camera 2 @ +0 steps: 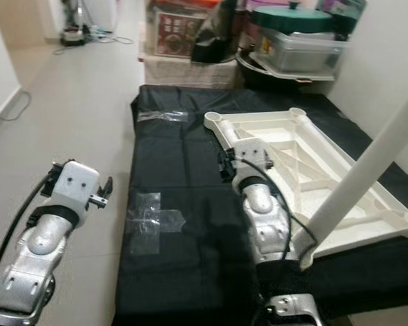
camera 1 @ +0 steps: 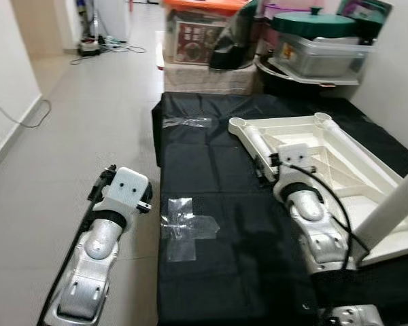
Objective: Building children table
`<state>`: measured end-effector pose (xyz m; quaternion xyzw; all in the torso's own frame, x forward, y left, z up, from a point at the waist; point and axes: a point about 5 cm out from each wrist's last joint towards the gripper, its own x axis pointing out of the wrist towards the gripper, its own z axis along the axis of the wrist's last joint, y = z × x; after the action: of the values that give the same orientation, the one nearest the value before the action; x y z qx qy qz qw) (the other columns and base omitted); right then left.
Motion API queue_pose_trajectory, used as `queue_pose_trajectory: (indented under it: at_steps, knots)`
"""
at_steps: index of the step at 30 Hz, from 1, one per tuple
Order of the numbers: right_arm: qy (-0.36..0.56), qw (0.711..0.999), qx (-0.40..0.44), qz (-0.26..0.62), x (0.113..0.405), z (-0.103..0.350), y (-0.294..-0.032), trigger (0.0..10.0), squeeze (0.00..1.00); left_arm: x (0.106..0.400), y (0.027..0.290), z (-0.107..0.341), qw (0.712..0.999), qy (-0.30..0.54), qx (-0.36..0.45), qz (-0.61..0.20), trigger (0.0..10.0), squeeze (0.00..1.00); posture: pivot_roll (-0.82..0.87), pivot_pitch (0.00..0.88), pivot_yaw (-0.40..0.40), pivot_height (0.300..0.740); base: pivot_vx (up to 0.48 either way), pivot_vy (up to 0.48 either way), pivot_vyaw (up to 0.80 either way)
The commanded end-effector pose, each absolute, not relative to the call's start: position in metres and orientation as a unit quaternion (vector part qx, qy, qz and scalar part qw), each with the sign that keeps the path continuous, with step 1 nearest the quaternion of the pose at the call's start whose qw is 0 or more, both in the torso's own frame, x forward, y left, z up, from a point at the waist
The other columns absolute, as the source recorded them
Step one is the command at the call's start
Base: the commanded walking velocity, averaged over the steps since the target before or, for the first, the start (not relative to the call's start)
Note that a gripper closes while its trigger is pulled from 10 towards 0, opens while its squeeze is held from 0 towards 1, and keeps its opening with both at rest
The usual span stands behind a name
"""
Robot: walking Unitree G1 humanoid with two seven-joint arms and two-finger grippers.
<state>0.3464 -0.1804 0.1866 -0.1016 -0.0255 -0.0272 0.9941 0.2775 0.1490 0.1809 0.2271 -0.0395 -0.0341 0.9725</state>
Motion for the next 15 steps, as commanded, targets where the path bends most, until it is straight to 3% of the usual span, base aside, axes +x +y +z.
queue_pose_trajectory:
  at_steps: [1, 6, 15]
  knots:
    - [-0.027, 0.995, -0.097, -0.010, 0.346, 0.183, -0.173, 10.0, 0.00, 0.274, 0.149, 0.180, 0.970, -0.042, 0.237, -0.036, 10.0, 0.00, 0.05, 0.000, -0.084, 0.740, 0.000, 0.000, 0.00]
    - [-0.024, 0.995, -0.098, 0.022, 0.341, 0.177, -0.157, 10.0, 0.00, 0.273, 0.142, 0.176, 0.971, -0.046, 0.226, -0.058, 10.0, 0.00, 0.04, 0.000, -0.074, 0.740, 0.000, 0.000, 0.00]
    - [-0.008, 0.997, -0.080, -0.017, 0.339, 0.174, -0.171, 10.0, 0.00, 0.276, 0.136, 0.172, 0.978, -0.042, 0.192, -0.068, 10.0, 0.00, 0.01, 0.000, -0.059, 0.740, 0.000, -0.468, 0.00]
